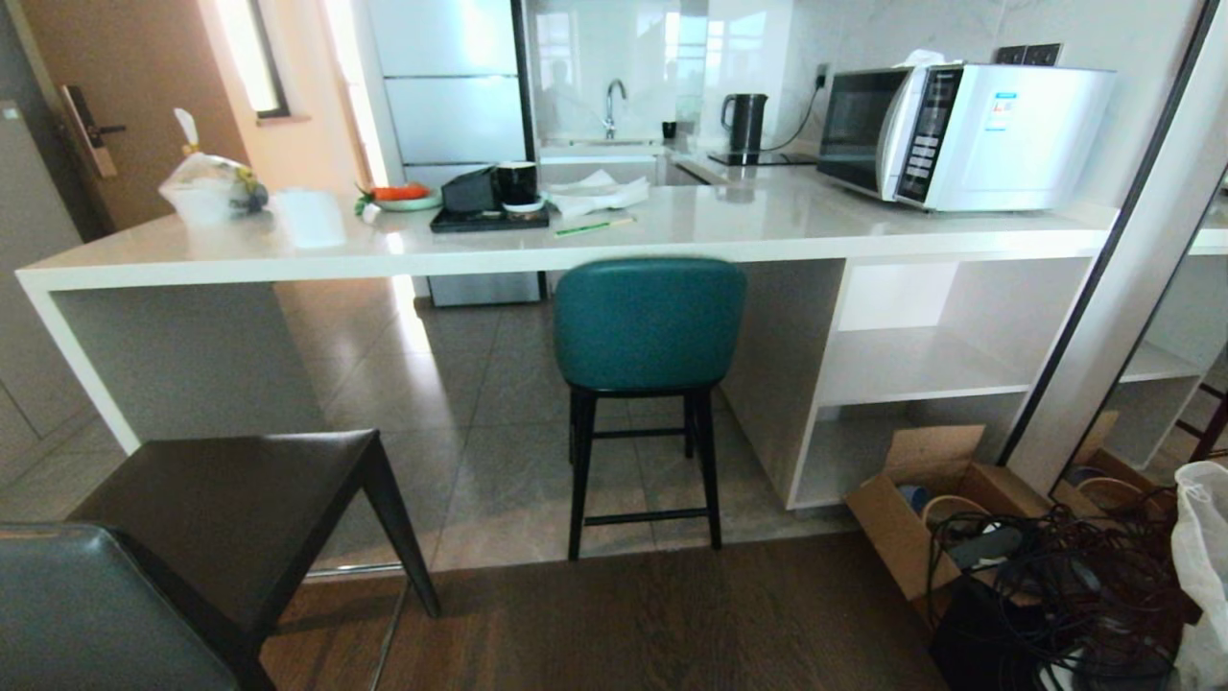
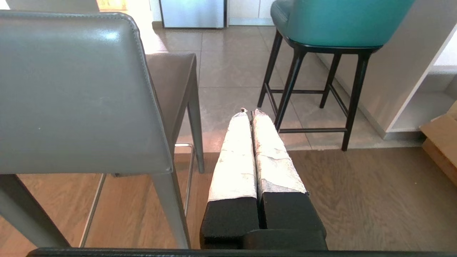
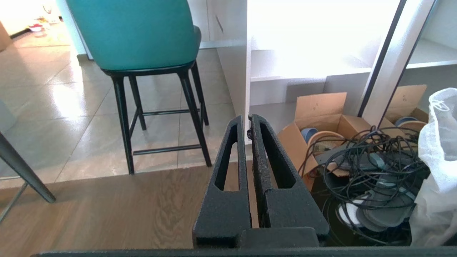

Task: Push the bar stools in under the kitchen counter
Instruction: Pull the blue chair out from under the dining table

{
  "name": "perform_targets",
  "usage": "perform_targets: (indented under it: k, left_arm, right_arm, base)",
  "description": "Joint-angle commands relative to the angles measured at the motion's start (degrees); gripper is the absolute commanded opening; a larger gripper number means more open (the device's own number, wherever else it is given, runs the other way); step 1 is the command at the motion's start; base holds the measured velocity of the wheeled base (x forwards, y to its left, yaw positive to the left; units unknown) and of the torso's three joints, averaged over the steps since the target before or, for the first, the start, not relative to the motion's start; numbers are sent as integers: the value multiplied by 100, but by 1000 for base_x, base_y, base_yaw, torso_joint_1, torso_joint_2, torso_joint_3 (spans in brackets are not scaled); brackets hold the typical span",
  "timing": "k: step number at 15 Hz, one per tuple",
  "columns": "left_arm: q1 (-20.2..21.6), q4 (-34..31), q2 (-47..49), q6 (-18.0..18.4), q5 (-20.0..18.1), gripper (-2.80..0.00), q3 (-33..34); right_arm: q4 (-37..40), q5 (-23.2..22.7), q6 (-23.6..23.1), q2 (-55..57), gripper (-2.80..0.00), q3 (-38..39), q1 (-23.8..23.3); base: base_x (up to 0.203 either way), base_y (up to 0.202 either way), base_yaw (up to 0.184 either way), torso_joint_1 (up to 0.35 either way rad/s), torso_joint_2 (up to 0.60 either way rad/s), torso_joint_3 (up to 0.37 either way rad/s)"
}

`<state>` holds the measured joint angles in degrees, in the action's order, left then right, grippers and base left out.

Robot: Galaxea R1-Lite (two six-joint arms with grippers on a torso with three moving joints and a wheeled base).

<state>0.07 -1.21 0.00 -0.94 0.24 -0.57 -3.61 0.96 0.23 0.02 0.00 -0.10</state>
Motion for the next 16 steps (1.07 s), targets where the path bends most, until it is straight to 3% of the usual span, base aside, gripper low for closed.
perform_targets:
  k: [1, 4, 16]
  left_arm:
    - [1, -2, -9, -3, 3, -280, -4]
    - [1, -2, -9, -3, 3, -280, 4]
    - [1, -2, -9, -3, 3, -280, 5]
  right_arm:
    - [-8, 0, 2, -2, -280, 141, 1]
    - [-8, 0, 3, -2, -280, 141, 1]
    - [-8, 0, 3, -2, -280, 141, 1]
  base:
    - [0, 0, 0, 0, 0, 0]
    - [82, 0, 1, 1, -1, 1]
    - [195, 0, 1, 4, 2, 0]
